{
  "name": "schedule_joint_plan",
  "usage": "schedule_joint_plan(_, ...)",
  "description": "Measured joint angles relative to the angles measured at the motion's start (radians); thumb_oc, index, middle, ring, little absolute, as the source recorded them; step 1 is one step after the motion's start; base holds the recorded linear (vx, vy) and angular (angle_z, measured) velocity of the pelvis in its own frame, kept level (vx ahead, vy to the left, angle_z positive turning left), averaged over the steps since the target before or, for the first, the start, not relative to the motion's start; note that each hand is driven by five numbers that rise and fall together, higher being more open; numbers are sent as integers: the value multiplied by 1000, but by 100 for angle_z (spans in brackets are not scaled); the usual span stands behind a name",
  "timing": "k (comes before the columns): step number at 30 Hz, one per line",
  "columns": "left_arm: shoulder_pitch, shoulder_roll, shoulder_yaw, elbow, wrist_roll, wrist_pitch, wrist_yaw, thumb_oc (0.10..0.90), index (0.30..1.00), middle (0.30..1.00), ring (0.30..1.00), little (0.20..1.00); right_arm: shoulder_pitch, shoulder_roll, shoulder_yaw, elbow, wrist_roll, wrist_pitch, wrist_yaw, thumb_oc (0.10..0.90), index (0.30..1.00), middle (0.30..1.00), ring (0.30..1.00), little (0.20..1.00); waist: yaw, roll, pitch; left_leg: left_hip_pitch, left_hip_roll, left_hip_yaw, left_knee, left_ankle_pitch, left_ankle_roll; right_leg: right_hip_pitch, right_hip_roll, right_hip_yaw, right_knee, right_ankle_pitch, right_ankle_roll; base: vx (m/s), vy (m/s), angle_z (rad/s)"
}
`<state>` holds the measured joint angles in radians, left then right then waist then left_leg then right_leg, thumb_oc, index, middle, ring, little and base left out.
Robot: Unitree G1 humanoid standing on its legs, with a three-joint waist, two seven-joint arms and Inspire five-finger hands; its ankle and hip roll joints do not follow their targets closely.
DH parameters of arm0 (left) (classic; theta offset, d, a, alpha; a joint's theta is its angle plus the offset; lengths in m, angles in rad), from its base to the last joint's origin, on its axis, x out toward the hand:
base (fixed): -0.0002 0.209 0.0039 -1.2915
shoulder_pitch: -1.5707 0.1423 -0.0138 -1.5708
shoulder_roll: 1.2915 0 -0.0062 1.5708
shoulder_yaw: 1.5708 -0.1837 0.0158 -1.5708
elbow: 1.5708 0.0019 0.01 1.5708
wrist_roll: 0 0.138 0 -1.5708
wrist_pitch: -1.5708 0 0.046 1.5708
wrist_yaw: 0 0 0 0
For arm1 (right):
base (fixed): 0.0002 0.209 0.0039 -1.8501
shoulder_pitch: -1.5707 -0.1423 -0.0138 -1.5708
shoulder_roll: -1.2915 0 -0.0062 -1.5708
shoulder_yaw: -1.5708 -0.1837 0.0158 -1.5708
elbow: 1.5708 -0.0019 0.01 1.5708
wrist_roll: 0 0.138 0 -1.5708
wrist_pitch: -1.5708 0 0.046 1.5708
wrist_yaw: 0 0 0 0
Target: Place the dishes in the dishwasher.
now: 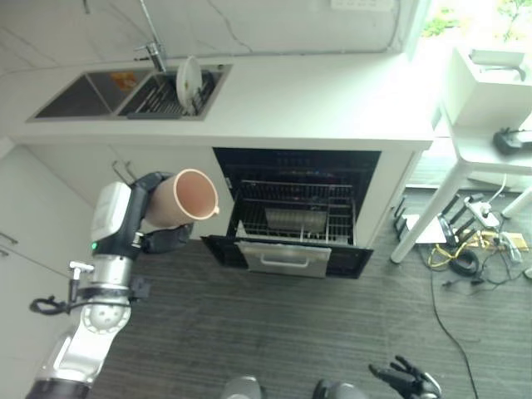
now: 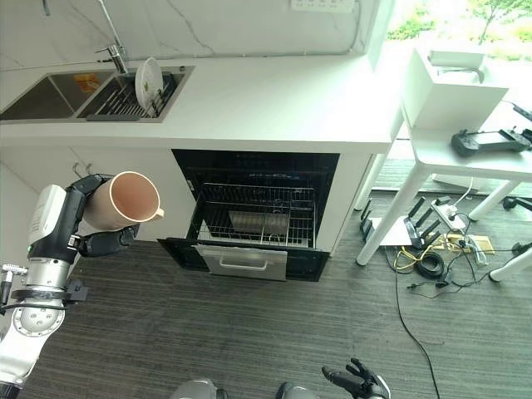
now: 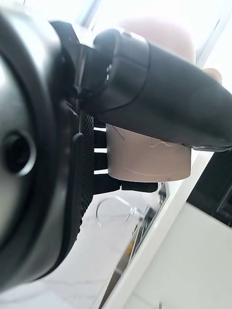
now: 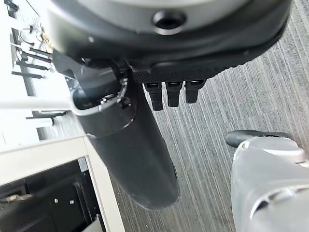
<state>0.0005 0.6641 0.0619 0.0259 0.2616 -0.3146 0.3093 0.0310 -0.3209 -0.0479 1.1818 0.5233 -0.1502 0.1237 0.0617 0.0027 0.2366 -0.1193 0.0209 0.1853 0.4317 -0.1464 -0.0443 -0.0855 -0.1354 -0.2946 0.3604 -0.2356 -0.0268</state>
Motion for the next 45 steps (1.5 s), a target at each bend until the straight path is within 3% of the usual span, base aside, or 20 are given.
schedule_joint_plan(1, -2, -79, -1, 0, 0, -8, 10, 400, 300, 300, 300, 300, -12, -3, -42, 10, 0, 21, -4, 800, 900, 900, 900, 900, -1, 26, 16, 18, -78, 4, -142, -14, 10, 12, -2, 4, -17, 16, 6, 113, 130, 13)
schedule_joint_plan(2, 21, -81, -10, -30, 32, 1, 10, 400, 300, 300, 300, 300, -6, 2, -43, -17, 1, 24, -21, 800, 900, 900, 900, 900, 7, 63, 29, 2, -113, -13, -206, 15, 73, 15, 34, 11, -34, 36, -7, 164, 142, -49)
schedule_joint_plan(4, 70, -8, -4, -33, 69, -3, 10, 400, 300, 300, 300, 300, 35, 50, -1, -92, -11, 24, -19, 800, 900, 900, 900, 900, 9, 65, 24, -38, -42, 20, -138, 32, 101, 10, 75, 1, -13, 2, -13, 170, 175, -58)
schedule_joint_plan(6, 73, -2, 19, -25, 67, 2, 10, 400, 300, 300, 300, 300, 50, 56, 18, -88, -13, 25, -13, 800, 900, 900, 900, 900, 21, 66, 24, -35, -38, 49, -113, 7, 178, -22, 1, -46, 174, -19, 90, 88, 61, -37)
schedule_joint_plan(7, 72, 19, 19, -12, 67, 8, 10, 400, 300, 300, 300, 300, 49, 62, 22, -91, -13, 27, -13, 800, 900, 900, 900, 900, 16, 72, 25, -22, -43, 55, -89, -9, 180, -57, -50, -36, 355, -12, 113, 134, -100, -8)
schedule_joint_plan(9, 57, 67, 18, -6, 66, 6, 10, 400, 300, 300, 300, 300, 42, 72, 24, -89, -12, 23, 0, 800, 900, 900, 900, 900, -1, 77, 26, -14, -43, 30, -90, -22, 179, -84, -67, 9, 413, 5, 132, 248, -273, 17)
schedule_joint_plan(11, 42, 105, 16, 20, 60, 6, 17, 400, 300, 300, 300, 300, 35, 85, 33, -87, -13, 19, 11, 800, 900, 900, 900, 900, -4, 75, 26, 20, -41, 25, -122, -18, 171, -40, -78, 13, 200, 9, 136, 243, -382, 15)
schedule_joint_plan(13, 34, 102, 16, 44, 59, 4, 38, 400, 300, 300, 300, 300, 37, 86, 35, -83, -14, 17, 11, 800, 900, 900, 900, 900, -2, 63, 25, 40, -56, 10, -134, -26, 159, -7, -105, 18, -81, 57, 184, 186, -343, 8)
schedule_joint_plan(15, 36, 106, 16, 60, 59, 9, 50, 400, 300, 300, 300, 300, 16, 82, 21, -67, -38, 17, 9, 800, 900, 900, 900, 900, -16, 17, 24, 35, -92, -3, -124, -42, 145, -112, -194, 103, -27, 146, 229, 304, -446, 34)
schedule_joint_plan(17, 68, 108, 25, 56, 58, 9, 50, 400, 300, 300, 300, 300, 18, 85, 19, -71, -54, 23, 11, 800, 900, 900, 900, 900, -14, 2, 20, 46, -73, -12, -112, -57, 119, -131, -186, 78, -21, 162, 224, 271, -452, 19)
schedule_joint_plan(19, 91, 98, 24, 31, 58, 21, 49, 400, 300, 300, 300, 300, 40, 91, 28, -71, -51, 25, 11, 800, 900, 900, 900, 900, 1, -24, 2, 54, -51, -43, -109, -63, 92, -89, -132, 51, -20, 159, 193, 167, -321, 33)
schedule_joint_plan(20, 110, 95, 24, 3, 58, 30, 48, 400, 300, 300, 300, 300, 40, 90, 29, -72, -50, 26, 10, 800, 900, 900, 900, 900, 5, -12, 2, 57, -17, -66, -111, -62, 68, -64, -90, 47, -50, 168, 142, 119, -247, 36)
schedule_joint_plan(23, 114, 105, 24, -21, 56, 32, 41, 400, 300, 300, 300, 300, 21, 75, 33, -66, -45, 24, 7, 800, 900, 900, 900, 900, 23, -9, -2, 96, 42, -83, -171, -16, 9, -44, -30, 8, -38, 136, 72, 106, -241, 20)
schedule_joint_plan(30, 59, 103, 20, -21, 42, 21, 25, 400, 300, 300, 300, 300, -19, 20, 18, 13, 2, 14, 9, 800, 900, 900, 900, 900, 23, -10, -2, 118, 76, -81, -181, 114, -26, -36, -11, -7, 26, 43, -4, 65, -99, 4)
schedule_joint_plan(33, 48, 83, 11, -26, 19, -1, 26, 400, 300, 300, 300, 300, -12, 14, 15, 32, 32, 6, 10, 800, 900, 900, 900, 900, -6, 13, -8, 47, 119, -83, -149, 101, -64, -29, 6, -28, 10, 43, -7, 31, 215, 25)
schedule_joint_plan(35, 32, 52, -10, -30, 20, -6, 27, 400, 300, 300, 300, 300, -9, -1, 6, 43, 37, 6, 10, 800, 900, 900, 900, 900, -3, 57, 6, -11, 190, -88, -166, 116, -88, -31, 39, -32, -1, 48, -12, 30, 212, -1)
schedule_joint_plan(37, 24, 50, -44, -17, 21, -5, 23, 400, 300, 300, 300, 300, -1, -4, -6, 39, 50, 3, 8, 800, 900, 900, 900, 900, -15, 74, 5, -30, 222, -79, -193, 126, -79, -40, 32, -37, 12, 49, -20, 36, 242, -16)
schedule_joint_plan(40, -14, 45, -76, -18, 38, -10, 4, 400, 300, 300, 300, 300, 18, 3, -33, 39, 70, 3, 7, 800, 900, 900, 900, 900, -42, 82, 0, -15, 199, -42, -149, 114, -72, -47, -15, -46, 14, 63, -10, 37, 221, 9)
schedule_joint_plan(43, -18, 25, -77, -32, 41, -13, 1, 400, 300, 300, 300, 300, 57, 2, -45, 43, 67, 3, 4, 800, 900, 900, 900, 900, -55, 110, -12, 99, 150, -20, -264, 100, -80, -70, -49, -29, 53, 65, 42, 18, 136, 10)
schedule_joint_plan(45, -13, 24, -74, -25, 39, 16, -1, 400, 300, 300, 300, 300, 59, 21, -44, 43, 67, 1, -1, 800, 900, 900, 900, 900, -48, 93, -11, 91, 96, 7, -255, 90, -40, -84, -100, 6, 46, 87, 79, 43, 113, -9)
